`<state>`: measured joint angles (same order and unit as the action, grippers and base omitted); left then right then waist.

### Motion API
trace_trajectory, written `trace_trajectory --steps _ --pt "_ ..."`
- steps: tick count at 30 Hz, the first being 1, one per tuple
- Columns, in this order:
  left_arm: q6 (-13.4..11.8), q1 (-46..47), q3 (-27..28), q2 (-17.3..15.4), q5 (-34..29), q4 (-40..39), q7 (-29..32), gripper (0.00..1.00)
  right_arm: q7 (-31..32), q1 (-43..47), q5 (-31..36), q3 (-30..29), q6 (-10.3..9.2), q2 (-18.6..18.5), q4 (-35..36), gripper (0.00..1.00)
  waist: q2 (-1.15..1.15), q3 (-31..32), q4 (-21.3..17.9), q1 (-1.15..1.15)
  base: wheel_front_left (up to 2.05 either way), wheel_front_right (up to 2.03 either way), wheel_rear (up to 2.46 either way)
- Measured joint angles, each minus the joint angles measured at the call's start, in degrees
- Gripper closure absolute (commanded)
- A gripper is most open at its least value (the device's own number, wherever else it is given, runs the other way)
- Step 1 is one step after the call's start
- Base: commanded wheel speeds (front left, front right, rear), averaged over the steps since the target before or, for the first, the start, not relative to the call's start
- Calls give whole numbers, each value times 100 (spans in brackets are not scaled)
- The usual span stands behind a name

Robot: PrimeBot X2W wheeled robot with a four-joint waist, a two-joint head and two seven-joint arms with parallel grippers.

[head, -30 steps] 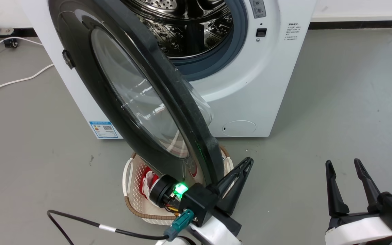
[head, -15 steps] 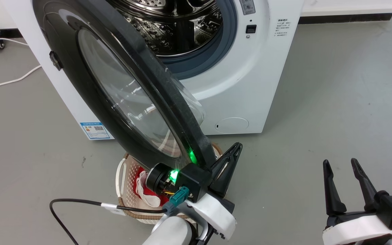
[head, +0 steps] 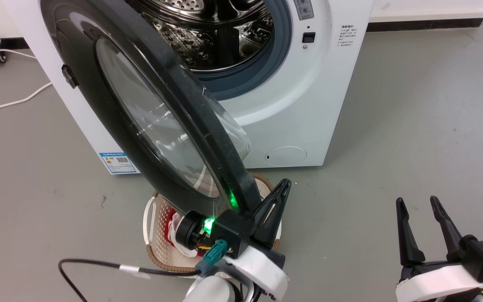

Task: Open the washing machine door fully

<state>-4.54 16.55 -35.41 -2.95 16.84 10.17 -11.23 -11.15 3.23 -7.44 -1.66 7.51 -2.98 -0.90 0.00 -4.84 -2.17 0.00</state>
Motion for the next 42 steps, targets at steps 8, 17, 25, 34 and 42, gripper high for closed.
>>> trace_trajectory --steps 8,17,25,34,42 --pt "-327 -608 104 -220 41 -646 31 100 10 18 -8 -18 0 0 -13 0 0 64 116 0 0 0 0" --pt "-751 -1343 209 -568 2 -1403 188 100 58 37 -5 0 0 0 7 0 0 159 300 0 0 0 0" --pt "-1169 -1937 388 -812 -27 -2024 238 100 105 122 20 -73 0 1 74 0 0 164 620 0 0 0 0" --pt "-1439 -2331 491 -934 -52 -2491 249 100 170 177 69 -114 0 4 185 0 0 142 1298 0 0 0 0" --pt "-1668 -2442 850 -994 62 -2547 143 100 264 175 131 -152 0 4 309 0 0 70 1908 0 0 0 0"
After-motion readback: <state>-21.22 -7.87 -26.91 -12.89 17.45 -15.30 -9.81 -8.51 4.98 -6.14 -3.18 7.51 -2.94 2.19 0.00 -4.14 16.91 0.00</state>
